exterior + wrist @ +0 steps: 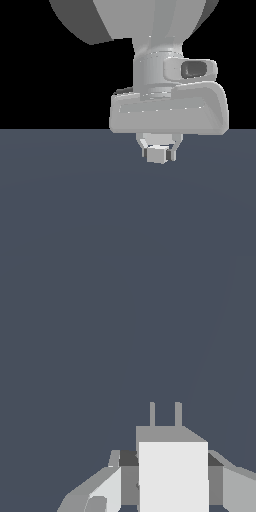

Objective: Plug the charger into the wall socket.

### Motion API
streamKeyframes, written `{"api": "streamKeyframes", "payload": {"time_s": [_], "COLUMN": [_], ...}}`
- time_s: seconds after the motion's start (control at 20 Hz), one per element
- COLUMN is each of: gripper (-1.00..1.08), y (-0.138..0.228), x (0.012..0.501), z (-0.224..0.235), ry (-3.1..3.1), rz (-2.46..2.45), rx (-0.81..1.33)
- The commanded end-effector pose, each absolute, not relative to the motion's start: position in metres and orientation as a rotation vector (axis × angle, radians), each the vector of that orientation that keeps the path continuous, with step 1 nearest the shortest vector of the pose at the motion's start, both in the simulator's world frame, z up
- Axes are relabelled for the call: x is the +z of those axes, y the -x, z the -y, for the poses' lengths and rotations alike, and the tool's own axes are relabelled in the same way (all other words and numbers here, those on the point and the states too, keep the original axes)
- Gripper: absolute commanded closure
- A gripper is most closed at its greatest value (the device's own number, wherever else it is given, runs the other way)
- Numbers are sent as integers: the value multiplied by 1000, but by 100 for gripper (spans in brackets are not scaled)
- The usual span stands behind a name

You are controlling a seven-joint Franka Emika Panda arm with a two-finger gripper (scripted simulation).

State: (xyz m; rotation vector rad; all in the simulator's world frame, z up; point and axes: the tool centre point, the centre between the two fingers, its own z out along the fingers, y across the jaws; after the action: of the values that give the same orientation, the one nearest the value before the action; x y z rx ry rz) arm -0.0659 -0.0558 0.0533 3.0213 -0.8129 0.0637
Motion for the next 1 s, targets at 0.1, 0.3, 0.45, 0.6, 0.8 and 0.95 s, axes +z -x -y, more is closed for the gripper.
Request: {"api": "streamKeyframes", "payload": {"time_s": [0.1,0.3,0.45,0.6,0.8,0.95], "gripper": [108,108,108,108,108,108], "y": [53,40,29,18,5,-3], "x": [63,71,77,83,90,94], "z": [68,77,83,88,92,94], "ry": [-3063,-3092,-3110,-3124,-3135,-3139], "rz": [650,503,390,277,148,71], "rx": [65,65,65,65,65,65]}}
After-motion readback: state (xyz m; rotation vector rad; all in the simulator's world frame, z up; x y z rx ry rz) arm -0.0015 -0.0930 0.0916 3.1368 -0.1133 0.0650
